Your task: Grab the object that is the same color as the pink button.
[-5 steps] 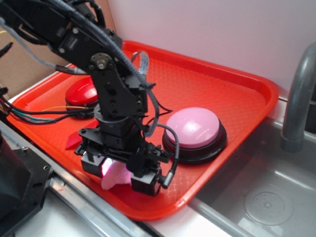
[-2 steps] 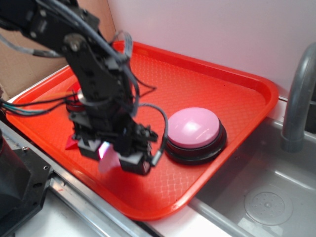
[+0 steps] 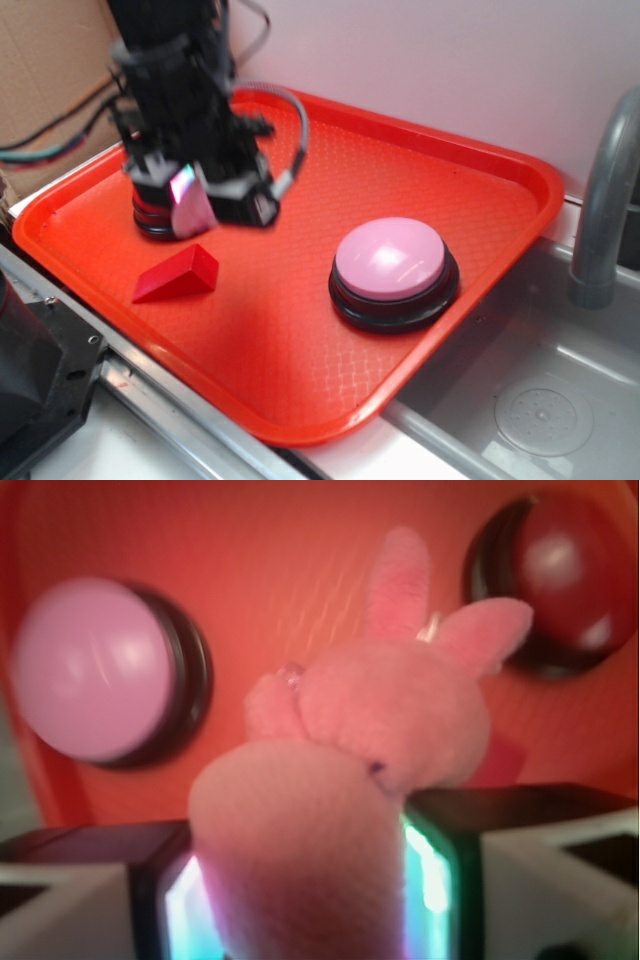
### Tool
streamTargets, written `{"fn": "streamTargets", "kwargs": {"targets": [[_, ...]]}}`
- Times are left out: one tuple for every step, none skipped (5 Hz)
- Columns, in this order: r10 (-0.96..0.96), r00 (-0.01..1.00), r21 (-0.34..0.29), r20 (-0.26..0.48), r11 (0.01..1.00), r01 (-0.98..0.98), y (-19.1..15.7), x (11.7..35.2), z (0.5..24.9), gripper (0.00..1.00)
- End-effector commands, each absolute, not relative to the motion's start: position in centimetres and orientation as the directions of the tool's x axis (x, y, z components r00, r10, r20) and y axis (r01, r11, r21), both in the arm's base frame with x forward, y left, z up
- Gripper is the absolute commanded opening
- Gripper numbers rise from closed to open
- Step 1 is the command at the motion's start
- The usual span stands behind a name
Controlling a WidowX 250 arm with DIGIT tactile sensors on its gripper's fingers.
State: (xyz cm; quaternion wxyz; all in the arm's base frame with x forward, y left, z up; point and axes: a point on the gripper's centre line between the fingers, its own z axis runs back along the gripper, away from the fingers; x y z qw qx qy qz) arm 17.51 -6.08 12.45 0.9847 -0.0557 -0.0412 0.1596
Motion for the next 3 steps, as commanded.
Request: {"fn": "streamTargets", "kwargs": {"targets": [[0.320, 0.935, -0.191, 0.152, 0.938, -0.290, -1.9, 20.5, 17.4, 0.00], [0.330, 0.924, -0.169, 0.194, 0.939, -0.299, -1.0, 21.2, 17.6, 0.00], [0.341, 0.930, -0.151, 0.140, 0.935, -0.320, -0.7, 21.2, 17.6, 0.00]]}}
